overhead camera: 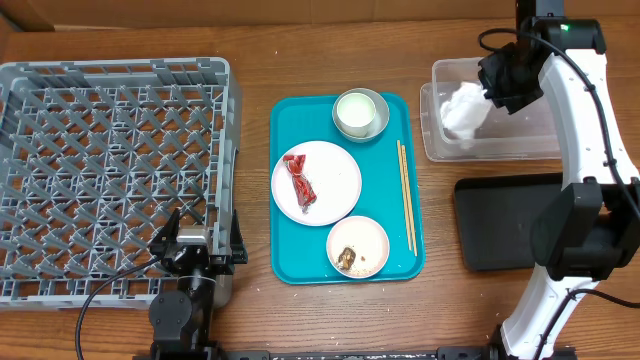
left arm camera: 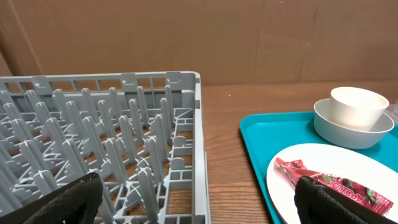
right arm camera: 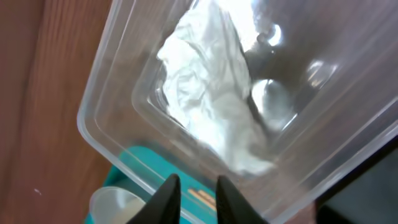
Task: Sort waste into correct bins and load items into the dishwasher
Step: 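Carry the tissue with right gripper and drop it into the clear bin, then return right gripper to the plate and grasp the red candy wrapper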
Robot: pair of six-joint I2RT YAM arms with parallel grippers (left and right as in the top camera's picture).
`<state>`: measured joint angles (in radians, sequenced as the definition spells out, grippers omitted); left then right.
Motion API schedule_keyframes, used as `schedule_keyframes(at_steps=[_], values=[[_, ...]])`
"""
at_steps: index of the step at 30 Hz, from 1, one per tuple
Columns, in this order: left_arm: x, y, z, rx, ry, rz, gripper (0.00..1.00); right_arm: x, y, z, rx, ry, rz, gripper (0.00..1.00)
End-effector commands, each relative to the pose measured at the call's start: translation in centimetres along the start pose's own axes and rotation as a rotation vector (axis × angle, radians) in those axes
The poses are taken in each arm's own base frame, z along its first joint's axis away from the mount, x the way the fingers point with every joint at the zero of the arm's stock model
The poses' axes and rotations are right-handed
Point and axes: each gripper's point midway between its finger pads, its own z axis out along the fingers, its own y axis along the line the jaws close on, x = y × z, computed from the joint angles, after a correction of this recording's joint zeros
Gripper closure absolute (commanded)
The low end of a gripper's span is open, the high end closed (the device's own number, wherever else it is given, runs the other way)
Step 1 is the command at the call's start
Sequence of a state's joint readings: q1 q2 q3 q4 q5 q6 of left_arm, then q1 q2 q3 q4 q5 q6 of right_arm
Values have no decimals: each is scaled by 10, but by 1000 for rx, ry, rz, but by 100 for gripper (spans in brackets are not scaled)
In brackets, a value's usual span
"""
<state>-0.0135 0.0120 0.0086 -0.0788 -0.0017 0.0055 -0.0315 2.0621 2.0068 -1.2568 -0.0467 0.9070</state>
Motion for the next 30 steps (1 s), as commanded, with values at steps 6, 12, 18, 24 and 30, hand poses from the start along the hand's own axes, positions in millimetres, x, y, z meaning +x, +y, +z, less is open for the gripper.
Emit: schedule_keyframes(at_steps=[6, 12, 18, 24, 30], values=[[0, 0, 0, 0, -4, -9, 0, 31, 53, -102, -351, 36, -366, 49], [0, 0, 0, 0, -4, -9, 0, 123, 74, -112, -438, 178, -718, 49], [0, 0, 0, 0, -4, -9, 0, 236, 81, -51, -303, 244, -1035, 45], [0, 0, 0, 0, -4, -9, 0, 329, 66, 5, -182, 308, -1235, 30], [0, 0, 0, 0, -4, -8, 0, 367, 50, 38, -60, 257, -1362, 23]])
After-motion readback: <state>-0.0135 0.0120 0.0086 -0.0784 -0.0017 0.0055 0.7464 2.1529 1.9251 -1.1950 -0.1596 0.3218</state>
